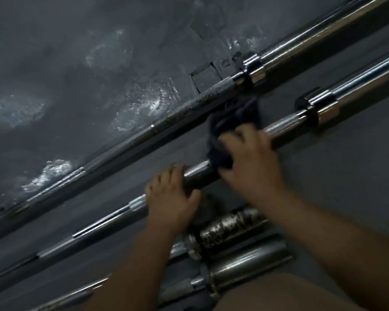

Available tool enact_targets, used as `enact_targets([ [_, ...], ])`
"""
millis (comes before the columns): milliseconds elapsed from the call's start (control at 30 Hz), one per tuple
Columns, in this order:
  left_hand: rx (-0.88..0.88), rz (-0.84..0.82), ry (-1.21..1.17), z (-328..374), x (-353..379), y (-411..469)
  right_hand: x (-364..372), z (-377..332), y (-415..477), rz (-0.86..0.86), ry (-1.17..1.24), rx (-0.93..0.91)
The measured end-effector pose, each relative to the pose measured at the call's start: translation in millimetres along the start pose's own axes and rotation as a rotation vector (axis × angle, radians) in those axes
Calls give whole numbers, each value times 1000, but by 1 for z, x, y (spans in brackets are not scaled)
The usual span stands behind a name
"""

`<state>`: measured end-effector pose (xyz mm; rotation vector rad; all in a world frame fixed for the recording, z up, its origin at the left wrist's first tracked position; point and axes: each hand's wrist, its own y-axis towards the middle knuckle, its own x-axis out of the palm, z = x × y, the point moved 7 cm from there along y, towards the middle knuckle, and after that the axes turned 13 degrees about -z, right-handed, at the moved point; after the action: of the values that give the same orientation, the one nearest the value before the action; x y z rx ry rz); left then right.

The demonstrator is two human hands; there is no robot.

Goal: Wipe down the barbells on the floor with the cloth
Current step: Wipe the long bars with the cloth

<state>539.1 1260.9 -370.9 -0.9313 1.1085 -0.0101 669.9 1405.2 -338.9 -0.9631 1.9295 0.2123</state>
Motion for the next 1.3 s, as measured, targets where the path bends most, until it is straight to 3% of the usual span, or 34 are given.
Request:
enact_targets([
  [67, 28, -61, -19, -3, 7, -2, 26, -34, -16, -153, 26, -222],
  [133, 55, -86, -55, -9, 6, -2, 14, -28, -18, -136, 142, -235],
  [267, 76, -30, -25, -10, 1, 5, -50, 75, -11, 265, 156, 164],
  [333, 77, 0, -3, -9, -3, 9, -48, 83, -9, 306, 117, 292],
  [367, 80, 5, -10, -10, -7, 12, -32, 65, -7, 248, 89, 253],
  [500, 127, 53, -61, -17, -22, 19, 39, -47, -4, -233, 103, -272],
  [533, 126, 64, -47, -18, -22, 18, 29, -44, 1, -231, 156, -289],
  [667, 61, 2, 81, -13, 0, 11, -42, 52, 15, 226, 202, 35],
  [767, 70, -55, 68, -15, -5, 18, -38, 76, 8, 340, 165, 245],
  [867, 115, -95, -41, -20, -30, 35, 8, 10, 18, 102, 146, 13],
  [933, 131, -40, -56, -21, -40, 40, 29, -33, 24, -106, 142, -202],
  [967, 135, 7, -33, -20, -43, 41, 24, -35, 27, -127, 136, -249],
  [1033, 129, 50, -6, -18, -40, 42, -6, 3, 34, 33, 176, -142],
  [1100, 129, 41, 4, -17, -35, 42, -46, 64, 33, 291, 225, 104],
  [1167, 104, 12, 5, -18, -28, 33, -53, 92, 20, 401, 250, 310],
  [1233, 93, -25, 6, -17, -19, 23, -26, 65, 9, 313, 212, 325],
  [1300, 104, -72, 8, -14, -11, 9, 14, 8, 0, 52, 162, 122],
])
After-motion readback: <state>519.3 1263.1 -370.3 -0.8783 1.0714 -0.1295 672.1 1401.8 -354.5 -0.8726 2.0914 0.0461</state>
